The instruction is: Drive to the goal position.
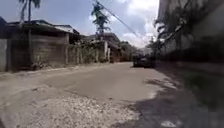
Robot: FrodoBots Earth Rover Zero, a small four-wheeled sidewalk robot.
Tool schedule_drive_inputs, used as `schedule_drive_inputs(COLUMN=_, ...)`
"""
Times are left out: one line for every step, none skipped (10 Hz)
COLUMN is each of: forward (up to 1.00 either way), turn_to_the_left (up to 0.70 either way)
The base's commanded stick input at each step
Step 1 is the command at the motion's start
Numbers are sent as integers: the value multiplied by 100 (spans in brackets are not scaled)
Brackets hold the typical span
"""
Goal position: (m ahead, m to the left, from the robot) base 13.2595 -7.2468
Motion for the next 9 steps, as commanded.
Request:
schedule_drive_inputs(forward=100, turn_to_the_left=-14)
schedule_drive_inputs(forward=100, turn_to_the_left=0)
schedule_drive_inputs(forward=100, turn_to_the_left=0)
schedule_drive_inputs(forward=100, turn_to_the_left=0)
schedule_drive_inputs(forward=100, turn_to_the_left=0)
schedule_drive_inputs(forward=100, turn_to_the_left=0)
schedule_drive_inputs(forward=100, turn_to_the_left=0)
schedule_drive_inputs(forward=100, turn_to_the_left=0)
schedule_drive_inputs(forward=100, turn_to_the_left=0)
